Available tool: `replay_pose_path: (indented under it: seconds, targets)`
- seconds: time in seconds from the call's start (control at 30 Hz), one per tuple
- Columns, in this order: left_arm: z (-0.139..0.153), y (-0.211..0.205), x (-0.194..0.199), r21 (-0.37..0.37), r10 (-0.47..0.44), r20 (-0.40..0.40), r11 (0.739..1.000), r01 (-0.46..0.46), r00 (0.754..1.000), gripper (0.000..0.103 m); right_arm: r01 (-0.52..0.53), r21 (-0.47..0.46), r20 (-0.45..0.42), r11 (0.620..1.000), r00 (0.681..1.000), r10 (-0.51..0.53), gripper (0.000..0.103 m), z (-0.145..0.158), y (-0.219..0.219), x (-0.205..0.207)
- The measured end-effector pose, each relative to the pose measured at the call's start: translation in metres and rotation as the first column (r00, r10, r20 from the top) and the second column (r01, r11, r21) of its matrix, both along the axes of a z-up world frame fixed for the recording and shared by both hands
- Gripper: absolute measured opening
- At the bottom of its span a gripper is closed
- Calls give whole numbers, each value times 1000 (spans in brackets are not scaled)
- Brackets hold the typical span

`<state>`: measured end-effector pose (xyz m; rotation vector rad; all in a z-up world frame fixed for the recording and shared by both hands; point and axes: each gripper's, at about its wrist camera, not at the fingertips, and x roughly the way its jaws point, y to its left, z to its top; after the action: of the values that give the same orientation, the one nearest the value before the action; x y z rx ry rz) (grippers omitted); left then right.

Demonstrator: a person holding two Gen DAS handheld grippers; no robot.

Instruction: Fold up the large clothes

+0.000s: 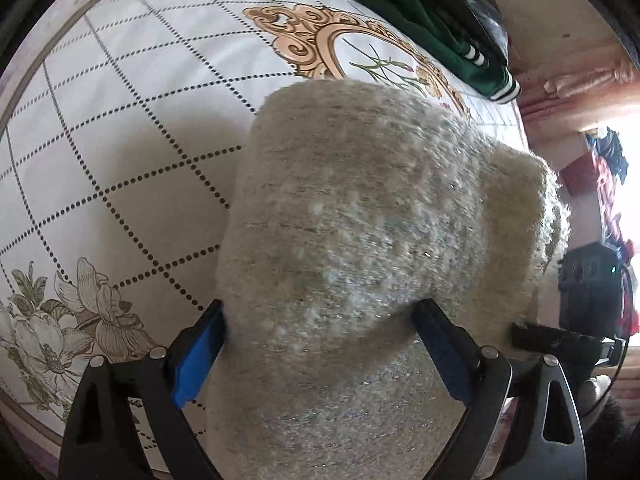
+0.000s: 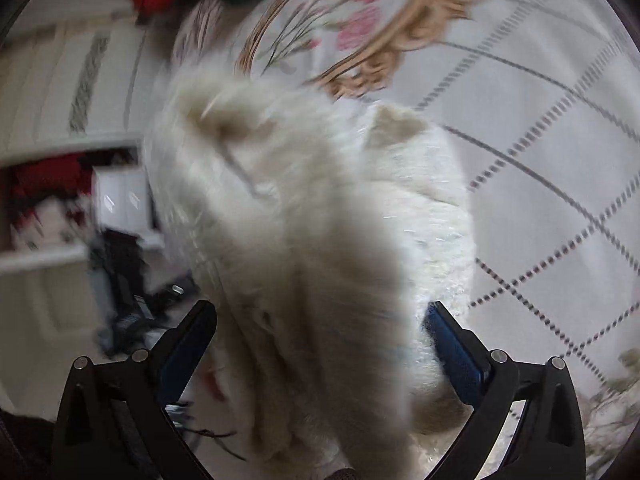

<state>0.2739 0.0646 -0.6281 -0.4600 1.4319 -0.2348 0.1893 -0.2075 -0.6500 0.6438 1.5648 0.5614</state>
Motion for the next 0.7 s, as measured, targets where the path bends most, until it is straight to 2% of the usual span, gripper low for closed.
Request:
replay_pose_path:
  seconds: [0.07,0.13,0.3,0.4,0.43,0.5,0.57,0.7]
  targets:
    - [0,-1,-1,5,0,3,1000,0,1000,94,-82,-100,4,992,997,83,103,-3,20,2]
    - [-3,0,1,-1,1,1,1000,-1,1000,94,-120,-159,-22,980,993,118,103,-10,30,6]
    - [-10,4,5,-33,7,-14,999,-7,1000,98,-99,-195,-54,976,994,90,103,-15,33,12]
    - [1,0,4,-21,4,15,1000,-4,1000,98,-100,-206,-58,974,994,90,102,-13,35,12]
    - [6,-3,2,-6,-3,34,1000,3,999,98,-101,-203,-57,974,994,91,99,-10,35,12]
    - [19,-10,1,31,-19,65,999,17,998,98,-92,-187,-45,978,995,86,85,1,40,10]
    - [25,-12,1,35,-12,76,999,10,997,98,-95,-187,-37,978,995,90,77,10,41,11]
    - [40,-11,5,31,6,84,999,-9,996,98,-73,-173,-36,982,997,68,69,23,40,9]
